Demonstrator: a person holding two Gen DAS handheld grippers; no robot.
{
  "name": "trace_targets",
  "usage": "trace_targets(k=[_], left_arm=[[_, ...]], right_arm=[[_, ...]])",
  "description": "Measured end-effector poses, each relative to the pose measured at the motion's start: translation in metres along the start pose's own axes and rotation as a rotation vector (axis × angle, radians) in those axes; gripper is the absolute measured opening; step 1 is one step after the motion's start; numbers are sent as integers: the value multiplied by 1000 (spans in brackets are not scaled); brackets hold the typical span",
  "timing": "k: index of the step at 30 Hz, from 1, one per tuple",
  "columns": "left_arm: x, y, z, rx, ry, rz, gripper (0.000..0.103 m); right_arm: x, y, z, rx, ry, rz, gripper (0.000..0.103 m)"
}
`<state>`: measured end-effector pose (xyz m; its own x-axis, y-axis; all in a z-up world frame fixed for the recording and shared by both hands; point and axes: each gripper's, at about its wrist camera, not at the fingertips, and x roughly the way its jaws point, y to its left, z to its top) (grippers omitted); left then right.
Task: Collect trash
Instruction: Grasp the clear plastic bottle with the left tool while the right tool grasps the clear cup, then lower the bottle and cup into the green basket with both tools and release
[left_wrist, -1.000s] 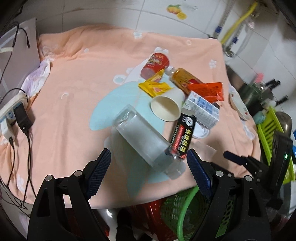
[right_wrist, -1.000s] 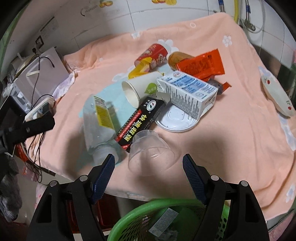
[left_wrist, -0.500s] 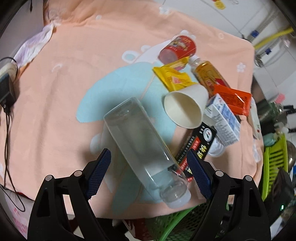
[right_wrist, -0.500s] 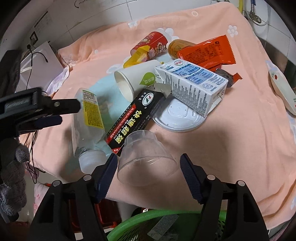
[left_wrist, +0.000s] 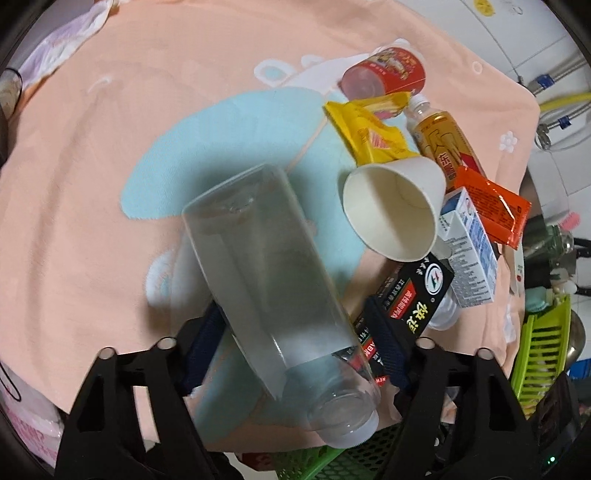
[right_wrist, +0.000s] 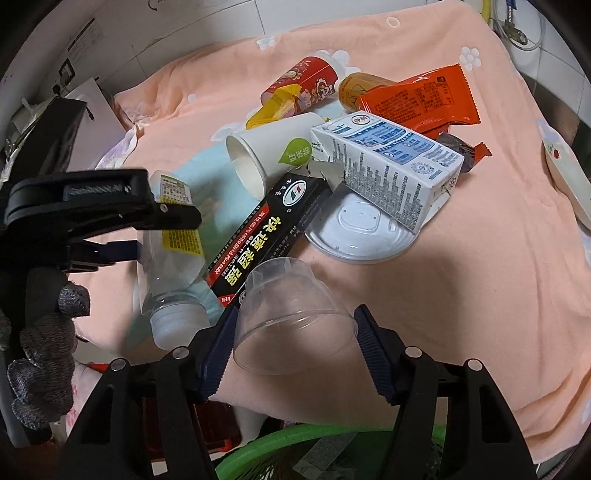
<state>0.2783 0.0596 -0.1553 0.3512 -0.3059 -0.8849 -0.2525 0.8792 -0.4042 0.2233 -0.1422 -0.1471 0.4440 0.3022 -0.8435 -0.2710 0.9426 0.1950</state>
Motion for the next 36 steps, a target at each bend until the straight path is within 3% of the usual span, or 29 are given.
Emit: trace_targets(k=[11,24,36], left_arm=[[-6,0,-4,56,-23,-9,62],[-53,0,-23,128,-81,-55,59],[-93,-11,-63,222,-121,-93,58]], right_arm=[[-4,8,-3,-8,-13,-14,61],[-45,19,-18,-16,-81,-15,60],[-95,9,-65,19,-115,-36,60]])
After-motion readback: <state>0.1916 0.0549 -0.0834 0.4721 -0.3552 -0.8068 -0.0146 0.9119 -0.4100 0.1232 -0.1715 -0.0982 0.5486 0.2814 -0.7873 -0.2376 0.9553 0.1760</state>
